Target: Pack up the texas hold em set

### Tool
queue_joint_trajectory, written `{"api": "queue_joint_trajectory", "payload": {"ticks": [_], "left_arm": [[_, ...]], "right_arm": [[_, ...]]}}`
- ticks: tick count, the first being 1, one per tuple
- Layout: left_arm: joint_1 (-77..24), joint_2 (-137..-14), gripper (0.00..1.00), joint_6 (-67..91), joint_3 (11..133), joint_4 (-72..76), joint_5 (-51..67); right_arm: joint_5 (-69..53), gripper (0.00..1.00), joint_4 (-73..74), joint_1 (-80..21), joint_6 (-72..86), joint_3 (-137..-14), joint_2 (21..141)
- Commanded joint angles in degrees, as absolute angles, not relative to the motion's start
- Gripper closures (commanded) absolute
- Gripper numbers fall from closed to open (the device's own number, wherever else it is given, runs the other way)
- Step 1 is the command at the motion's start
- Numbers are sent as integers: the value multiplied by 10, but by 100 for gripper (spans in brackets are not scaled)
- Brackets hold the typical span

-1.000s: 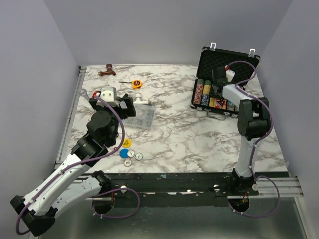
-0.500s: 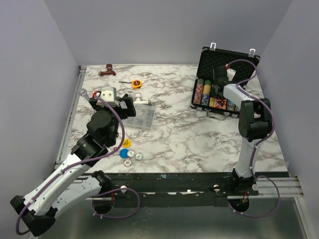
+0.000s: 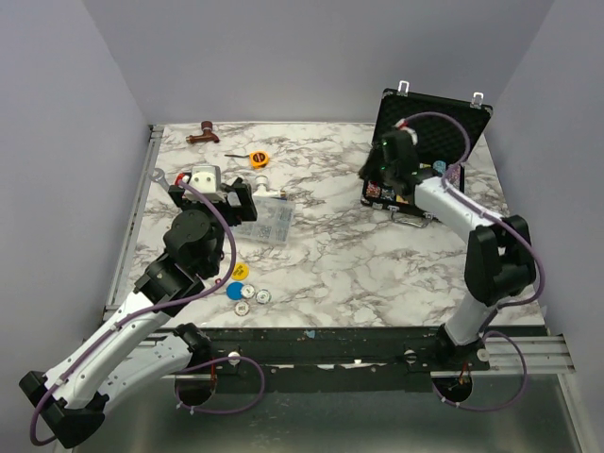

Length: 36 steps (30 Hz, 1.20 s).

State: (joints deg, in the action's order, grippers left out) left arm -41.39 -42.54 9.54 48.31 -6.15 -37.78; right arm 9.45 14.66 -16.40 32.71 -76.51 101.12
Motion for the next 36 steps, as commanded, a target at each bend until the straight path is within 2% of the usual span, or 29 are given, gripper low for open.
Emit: {"api": "queue_joint_trajectory", "payload": {"ticks": [1, 5, 9, 12, 22, 36], "left_arm": [[-417, -413, 1, 77, 501, -59, -392], [-417, -402, 1, 69, 499, -55, -403], [-417, -385, 1, 63, 497, -50, -409], [-417, -370, 1, 60, 494, -46, -413], [-417, -350, 1, 71, 491, -45, -403], [-417, -353, 1, 74, 494, -48, -395]], "right_arm": [[-55, 47, 8, -296, 393, -691, 983], [-81, 42, -79, -420, 414, -708, 1044], [-104, 40, -91, -518, 398, -774, 1125], [-92, 39, -45, -566, 363, -844, 1184], [-143, 43, 32, -637, 342, -968, 1300], [-126, 51, 108, -652, 352, -1043, 1366]]}}
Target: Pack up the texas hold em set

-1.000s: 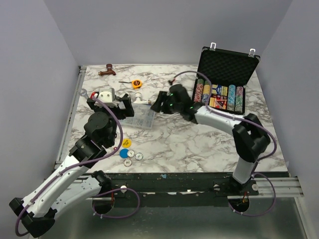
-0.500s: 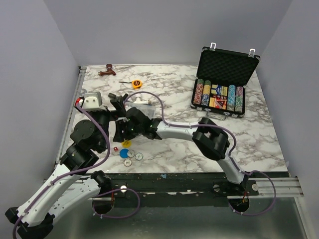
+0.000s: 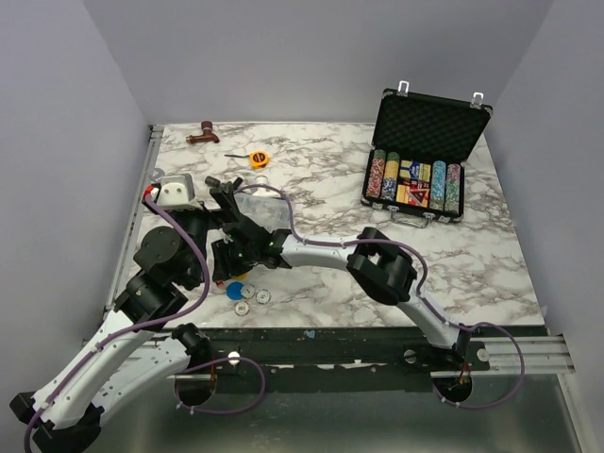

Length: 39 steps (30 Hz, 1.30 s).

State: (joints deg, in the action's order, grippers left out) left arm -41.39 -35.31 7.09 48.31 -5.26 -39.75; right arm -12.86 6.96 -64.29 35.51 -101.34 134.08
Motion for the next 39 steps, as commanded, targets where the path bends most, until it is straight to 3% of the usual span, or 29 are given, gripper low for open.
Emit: {"api": "queue_joint_trajectory", "payload": {"ticks": [1, 24, 39], "left_arm": [[-417, -353, 1, 74, 494, -49, -395], [-417, -357, 1, 75, 493, -49, -392], [-417, -354, 1, 76, 493, -49, -389]], "right_arm": [[-122, 52, 116, -652, 353, -1049, 1370], [-98, 60, 180, -661, 353, -1112, 1406], [-89, 60, 211, -661, 349, -1127, 1412]]}}
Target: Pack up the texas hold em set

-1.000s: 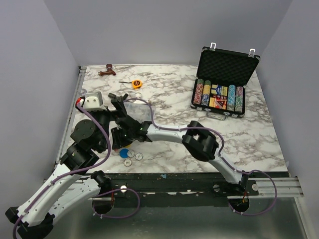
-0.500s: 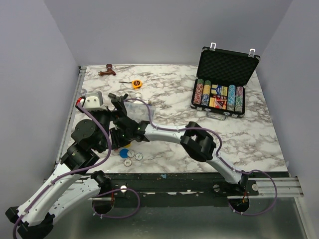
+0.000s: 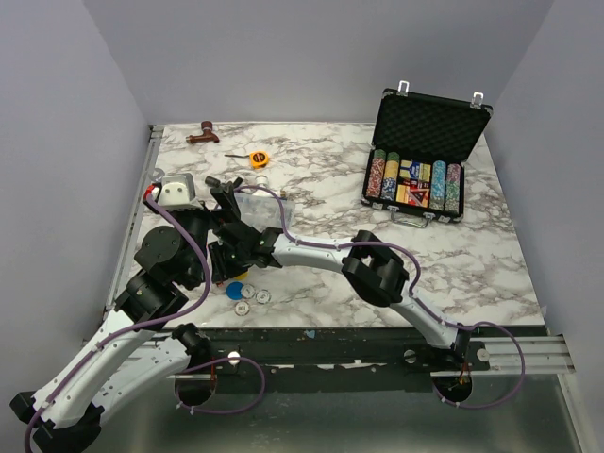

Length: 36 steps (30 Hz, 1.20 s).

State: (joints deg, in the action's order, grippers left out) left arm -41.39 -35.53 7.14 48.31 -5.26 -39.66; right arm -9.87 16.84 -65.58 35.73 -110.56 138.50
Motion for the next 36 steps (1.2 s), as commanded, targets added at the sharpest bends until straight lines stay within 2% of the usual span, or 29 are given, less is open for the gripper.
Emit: {"api": "queue_joint_trajectory", "payload": {"ticks": [1, 13, 28, 36], "left_arm": [[-417, -353, 1, 76, 492, -49, -389], [-417, -354, 1, 77, 493, -50, -388], [-417, -346, 1, 80, 493, -52, -384], [-417, -346, 1, 81, 493, -52, -385]], "right_arm": [[-89, 60, 212, -661, 350, -1128, 1414], [-99, 60, 219, -663, 350, -1129, 1416], [-92, 70, 254, -669, 360, -1159, 1438], [-73, 83, 220, -669, 360, -1124, 1413]]}}
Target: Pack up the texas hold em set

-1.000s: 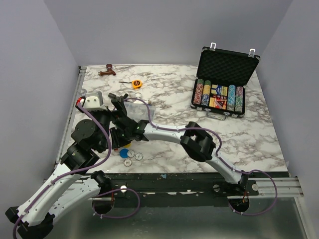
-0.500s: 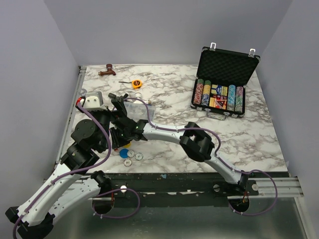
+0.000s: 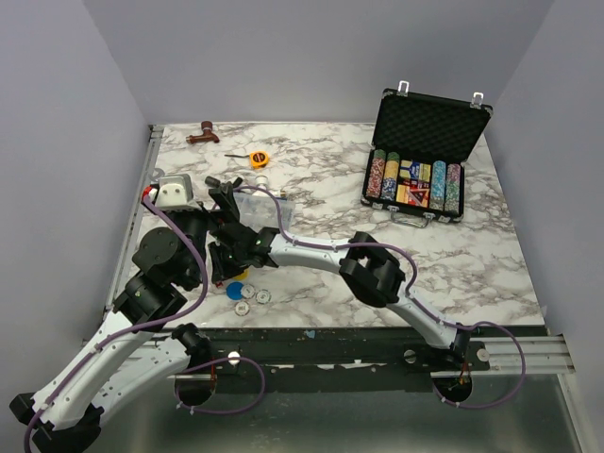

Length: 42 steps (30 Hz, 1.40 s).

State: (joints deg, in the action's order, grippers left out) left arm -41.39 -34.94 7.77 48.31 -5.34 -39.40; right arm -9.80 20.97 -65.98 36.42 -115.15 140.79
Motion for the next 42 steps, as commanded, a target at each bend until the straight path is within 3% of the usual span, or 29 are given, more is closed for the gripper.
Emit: {"api": "queue_joint_trajectory", "payload": {"ticks": [1, 5, 11, 14, 29, 37, 42], "left_arm": [[-418, -346, 1, 81, 492, -52, -385], [-417, -352, 1, 81, 492, -52, -384], [-418, -357, 1, 81, 493, -53, -383], [-417, -358, 1, 82, 493, -53, -381], [-418, -352, 1, 83, 494, -54, -380], [-417, -350, 1, 84, 494, -54, -379], [-417, -353, 1, 83, 494, -54, -380]], "right_arm": [[-63, 85, 217, -669, 359, -1118, 1408], [-44, 85, 211, -664, 354, -1108, 1399], [-64, 59, 211, -665, 338, -1104, 1397], [-75, 55, 215, -667, 335, -1104, 1399], [15, 56, 323, -692, 340, -1170, 1427], [7, 61, 335, -694, 332, -1205, 1450], [4, 69, 341, -694, 330, -1220, 1459]]}}
